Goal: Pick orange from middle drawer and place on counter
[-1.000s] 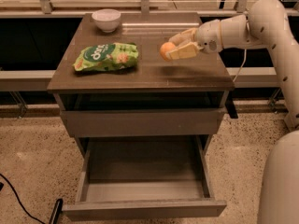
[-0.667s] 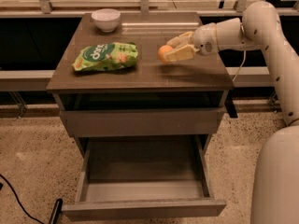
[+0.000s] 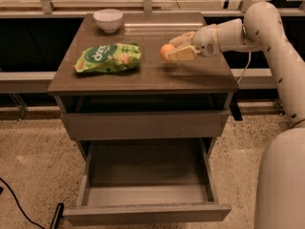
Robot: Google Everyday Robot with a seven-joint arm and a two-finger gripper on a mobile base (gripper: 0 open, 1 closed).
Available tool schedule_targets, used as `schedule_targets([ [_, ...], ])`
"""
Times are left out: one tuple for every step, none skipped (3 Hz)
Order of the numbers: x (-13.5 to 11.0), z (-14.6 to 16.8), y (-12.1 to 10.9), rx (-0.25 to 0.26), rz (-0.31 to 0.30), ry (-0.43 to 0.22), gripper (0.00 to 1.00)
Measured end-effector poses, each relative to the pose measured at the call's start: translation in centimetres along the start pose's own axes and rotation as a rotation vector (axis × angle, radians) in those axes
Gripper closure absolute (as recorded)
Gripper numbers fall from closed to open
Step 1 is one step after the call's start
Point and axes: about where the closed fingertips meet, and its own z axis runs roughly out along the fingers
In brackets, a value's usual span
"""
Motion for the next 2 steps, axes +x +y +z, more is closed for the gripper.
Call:
schedule_targets([
  [-0.01, 0.40, 0.08, -0.006, 0.000, -0.001, 0.00],
  [-0.01, 0.40, 0.09, -0.006, 0.000, -0.001, 0.00],
])
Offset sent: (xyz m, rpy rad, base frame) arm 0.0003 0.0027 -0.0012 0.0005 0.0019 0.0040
